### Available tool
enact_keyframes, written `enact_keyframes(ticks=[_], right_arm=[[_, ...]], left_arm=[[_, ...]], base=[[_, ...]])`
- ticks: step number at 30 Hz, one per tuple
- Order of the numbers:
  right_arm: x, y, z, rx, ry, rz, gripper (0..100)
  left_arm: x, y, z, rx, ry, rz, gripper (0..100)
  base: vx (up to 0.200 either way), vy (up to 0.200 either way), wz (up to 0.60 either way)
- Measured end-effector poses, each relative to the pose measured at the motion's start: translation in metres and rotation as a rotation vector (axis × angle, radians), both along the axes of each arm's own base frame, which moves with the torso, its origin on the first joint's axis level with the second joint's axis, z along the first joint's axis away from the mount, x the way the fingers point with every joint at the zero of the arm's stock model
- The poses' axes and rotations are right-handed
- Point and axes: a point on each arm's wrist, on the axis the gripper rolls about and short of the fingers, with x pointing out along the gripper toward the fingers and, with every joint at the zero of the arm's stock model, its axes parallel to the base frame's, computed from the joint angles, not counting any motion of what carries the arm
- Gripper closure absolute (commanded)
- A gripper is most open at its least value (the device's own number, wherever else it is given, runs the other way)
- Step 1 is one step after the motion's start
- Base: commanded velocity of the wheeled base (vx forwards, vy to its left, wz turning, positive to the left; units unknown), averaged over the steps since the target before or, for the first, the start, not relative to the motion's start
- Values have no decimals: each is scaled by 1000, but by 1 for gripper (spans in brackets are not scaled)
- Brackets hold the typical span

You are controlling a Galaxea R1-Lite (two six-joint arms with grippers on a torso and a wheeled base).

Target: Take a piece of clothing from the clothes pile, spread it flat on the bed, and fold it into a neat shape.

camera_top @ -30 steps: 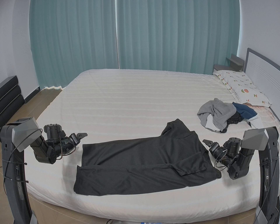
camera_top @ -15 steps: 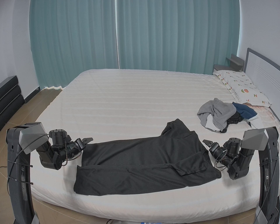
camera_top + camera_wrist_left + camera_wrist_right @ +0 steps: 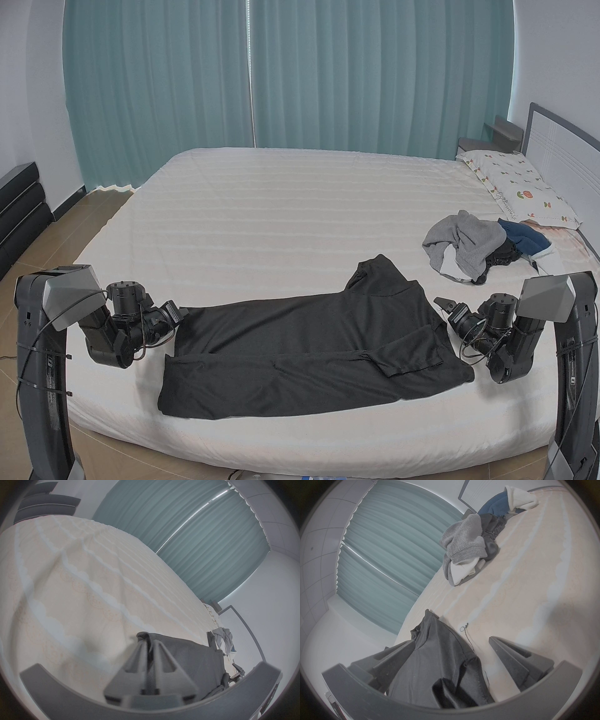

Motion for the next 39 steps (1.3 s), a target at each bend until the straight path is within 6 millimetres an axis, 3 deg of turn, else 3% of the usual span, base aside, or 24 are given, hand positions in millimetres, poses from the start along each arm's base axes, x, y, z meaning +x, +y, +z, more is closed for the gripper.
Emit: enact_keyframes(ticks=[7, 13, 30, 35, 39], right_arm=[[9, 8, 6, -16, -6, 23, 0], [31, 25, 12, -65, 67, 74, 0], [121, 61, 81, -398, 6, 231, 0], [140, 67, 80, -484, -25, 268, 0], [149, 69, 66, -523, -4, 288, 0]], left_arm=[[-2, 2, 4, 29, -75, 70, 100], [-4, 2, 4, 10, -80, 119, 100], [-9, -3, 1, -13, -57, 133, 100], [-10, -4, 0, -14, -53, 132, 100], [-10, -5, 0, -14, -51, 131, 100]], base=[[0, 0, 0], [0, 0, 0], [0, 0, 0], [0, 0, 0], [0, 0, 0]])
